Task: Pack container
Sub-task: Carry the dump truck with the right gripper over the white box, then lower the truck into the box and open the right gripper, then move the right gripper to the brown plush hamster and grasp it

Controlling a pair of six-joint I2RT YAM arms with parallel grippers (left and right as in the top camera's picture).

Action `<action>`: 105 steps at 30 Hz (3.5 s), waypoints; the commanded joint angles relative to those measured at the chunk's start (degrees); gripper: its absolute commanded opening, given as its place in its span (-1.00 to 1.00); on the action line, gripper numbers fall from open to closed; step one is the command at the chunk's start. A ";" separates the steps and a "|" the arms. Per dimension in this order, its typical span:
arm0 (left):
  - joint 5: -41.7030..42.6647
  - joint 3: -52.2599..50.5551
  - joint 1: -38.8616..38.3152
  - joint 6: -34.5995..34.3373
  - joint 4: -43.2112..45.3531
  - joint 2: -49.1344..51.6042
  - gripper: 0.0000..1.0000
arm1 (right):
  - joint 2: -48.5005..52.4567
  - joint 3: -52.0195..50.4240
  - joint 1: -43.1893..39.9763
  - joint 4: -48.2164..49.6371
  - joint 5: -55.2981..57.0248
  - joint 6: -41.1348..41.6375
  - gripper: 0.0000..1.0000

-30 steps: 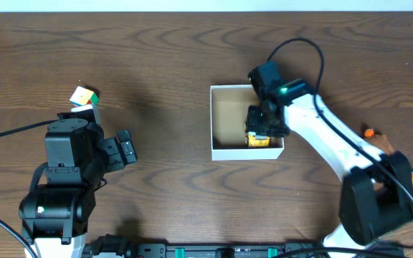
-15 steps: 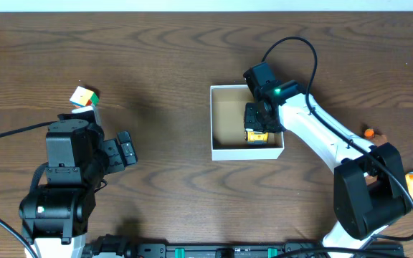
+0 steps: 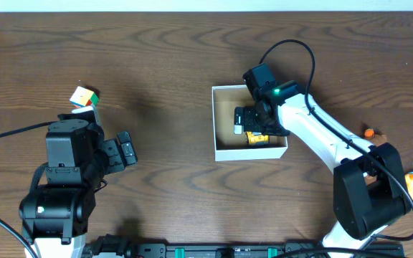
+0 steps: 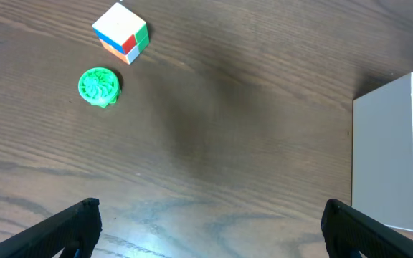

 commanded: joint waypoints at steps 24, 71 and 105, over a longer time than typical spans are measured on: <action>-0.22 1.05 0.20 -0.15 -0.20 0.00 0.96 | -4.70 13.38 5.35 -4.94 2.84 -12.76 -0.65; -0.24 1.05 0.20 -0.13 -0.20 0.00 0.96 | 1.92 15.21 3.91 -4.02 7.85 -11.45 -0.40; -0.24 1.05 0.20 -0.13 -0.22 0.00 0.96 | -6.88 -2.43 -16.20 -0.13 -12.68 -24.37 -0.48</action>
